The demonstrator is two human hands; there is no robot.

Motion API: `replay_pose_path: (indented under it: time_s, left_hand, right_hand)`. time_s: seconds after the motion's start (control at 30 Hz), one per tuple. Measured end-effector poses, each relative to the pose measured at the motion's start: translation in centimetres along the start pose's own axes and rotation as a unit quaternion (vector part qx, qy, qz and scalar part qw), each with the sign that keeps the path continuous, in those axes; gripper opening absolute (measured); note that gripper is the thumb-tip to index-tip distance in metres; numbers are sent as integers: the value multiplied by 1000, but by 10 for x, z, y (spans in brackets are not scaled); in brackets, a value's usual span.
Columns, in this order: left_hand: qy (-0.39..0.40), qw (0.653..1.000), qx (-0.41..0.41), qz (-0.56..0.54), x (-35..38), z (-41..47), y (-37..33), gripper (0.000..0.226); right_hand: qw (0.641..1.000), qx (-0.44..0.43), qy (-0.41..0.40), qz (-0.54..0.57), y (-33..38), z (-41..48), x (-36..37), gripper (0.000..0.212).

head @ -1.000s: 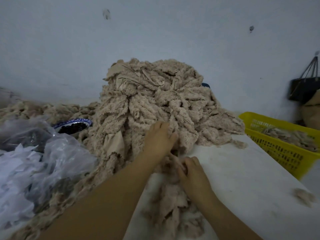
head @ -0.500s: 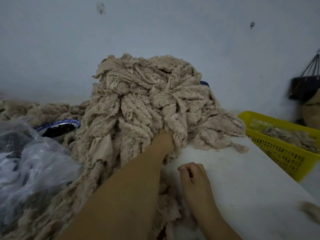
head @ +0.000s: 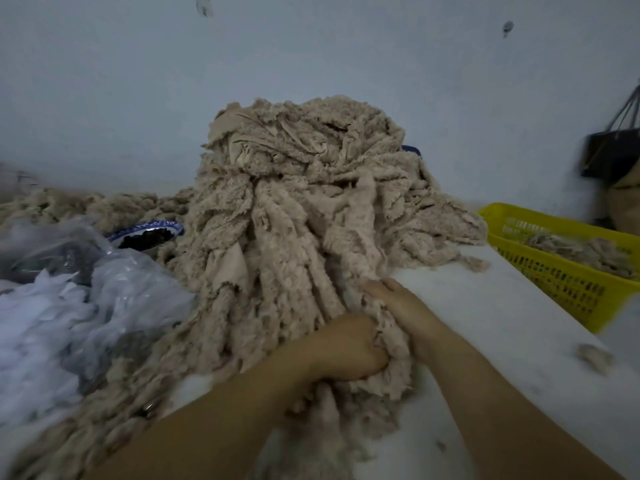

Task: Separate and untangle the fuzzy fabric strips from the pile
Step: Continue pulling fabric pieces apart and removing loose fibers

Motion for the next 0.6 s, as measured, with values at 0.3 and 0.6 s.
replay_pose_path:
  time_s: [0.3,0.6]
  left_hand:
    - [-89,983,23,-158,20,-16,-5,28]
    - [-566,703,-97,-420,-82,-28,63,34]
  right_hand:
    - [973,-86,-202,-73,6,-22,-37,24]
    - [941,-148,-184,240,7,-51,-57,39]
Point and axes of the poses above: each hand's wrist, its own z-axis towards the middle knuckle, its own x-axis out of the palm, y = z × x, the point moved 2 cm from there along z, towards the middle knuckle, and after that the axes turned 8 degrees about y, right-handed, at the moved point
